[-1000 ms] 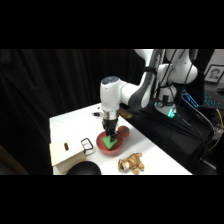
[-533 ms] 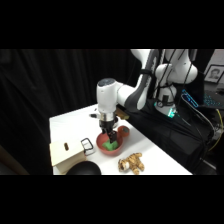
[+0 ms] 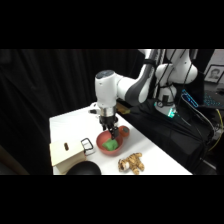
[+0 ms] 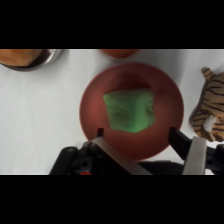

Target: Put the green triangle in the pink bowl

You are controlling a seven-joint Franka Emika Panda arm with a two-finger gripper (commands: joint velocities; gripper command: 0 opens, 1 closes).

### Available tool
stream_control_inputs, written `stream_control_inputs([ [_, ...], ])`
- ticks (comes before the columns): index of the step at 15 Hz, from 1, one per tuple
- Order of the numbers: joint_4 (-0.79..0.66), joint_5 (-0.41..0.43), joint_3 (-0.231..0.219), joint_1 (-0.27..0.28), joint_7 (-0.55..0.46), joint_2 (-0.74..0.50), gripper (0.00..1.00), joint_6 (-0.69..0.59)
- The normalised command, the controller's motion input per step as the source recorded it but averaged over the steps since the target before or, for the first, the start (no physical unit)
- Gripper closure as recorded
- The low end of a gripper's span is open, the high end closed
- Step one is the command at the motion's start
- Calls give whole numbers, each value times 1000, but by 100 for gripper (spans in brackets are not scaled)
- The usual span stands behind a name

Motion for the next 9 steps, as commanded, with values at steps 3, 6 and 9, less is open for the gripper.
stream_control_inputs([
  [3, -86, 151, 84, -99, -283, -386, 0, -298],
  [6, -86, 123, 68, -78, -226, -387, 0, -273],
  [9, -59, 127, 66, -56, -173, -326, 0, -238],
])
